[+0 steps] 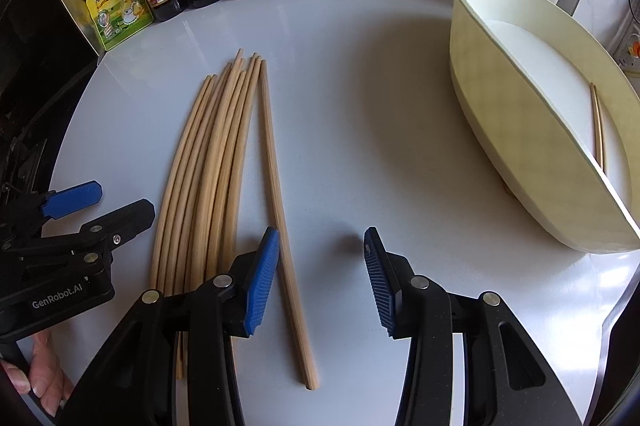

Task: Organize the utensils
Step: 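Grasp one chopstick with the right tool while the left tool grasps another, then carry both chopsticks over the white basin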

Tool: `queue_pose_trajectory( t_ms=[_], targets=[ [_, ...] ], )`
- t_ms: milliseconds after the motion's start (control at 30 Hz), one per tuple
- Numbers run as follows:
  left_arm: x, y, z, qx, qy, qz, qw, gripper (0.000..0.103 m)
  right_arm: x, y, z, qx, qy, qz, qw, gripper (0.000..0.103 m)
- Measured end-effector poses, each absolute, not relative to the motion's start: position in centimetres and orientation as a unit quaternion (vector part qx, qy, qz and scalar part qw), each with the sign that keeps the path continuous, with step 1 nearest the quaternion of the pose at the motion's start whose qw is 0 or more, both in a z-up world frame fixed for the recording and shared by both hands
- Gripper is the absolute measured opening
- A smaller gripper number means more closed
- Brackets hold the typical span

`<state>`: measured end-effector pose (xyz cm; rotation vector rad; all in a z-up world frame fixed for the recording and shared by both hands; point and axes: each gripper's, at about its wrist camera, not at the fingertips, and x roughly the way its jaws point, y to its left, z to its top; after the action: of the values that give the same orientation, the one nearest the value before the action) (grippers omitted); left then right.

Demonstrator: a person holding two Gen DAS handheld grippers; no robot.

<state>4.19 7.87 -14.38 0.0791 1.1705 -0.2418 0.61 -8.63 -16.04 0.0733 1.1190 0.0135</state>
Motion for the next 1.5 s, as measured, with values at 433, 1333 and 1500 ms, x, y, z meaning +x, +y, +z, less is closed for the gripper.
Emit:
queue_pose_trajectory(
  t_ms=[433,1333,1500],
  targets=[
    [3.9,7.4,-15.4,0.061,0.569,-0.088,0.816,0.075,0.3,-9.1,-16.0,0.041,0.526,0.006,0.850,0.042],
    [4.6,7.1,-14.8,0.043,0.554,-0.134,0.820,0.007,2.6,-8.4,-16.4,0.011,0.522,0.006,0.853,0.006],
    [4.4,7.7,-13.3,0.042,0.555,-0.153,0.816,0.007,1.5,-9.0,-15.0,0.066,0.521,0.014,0.851,0.007]
  ],
)
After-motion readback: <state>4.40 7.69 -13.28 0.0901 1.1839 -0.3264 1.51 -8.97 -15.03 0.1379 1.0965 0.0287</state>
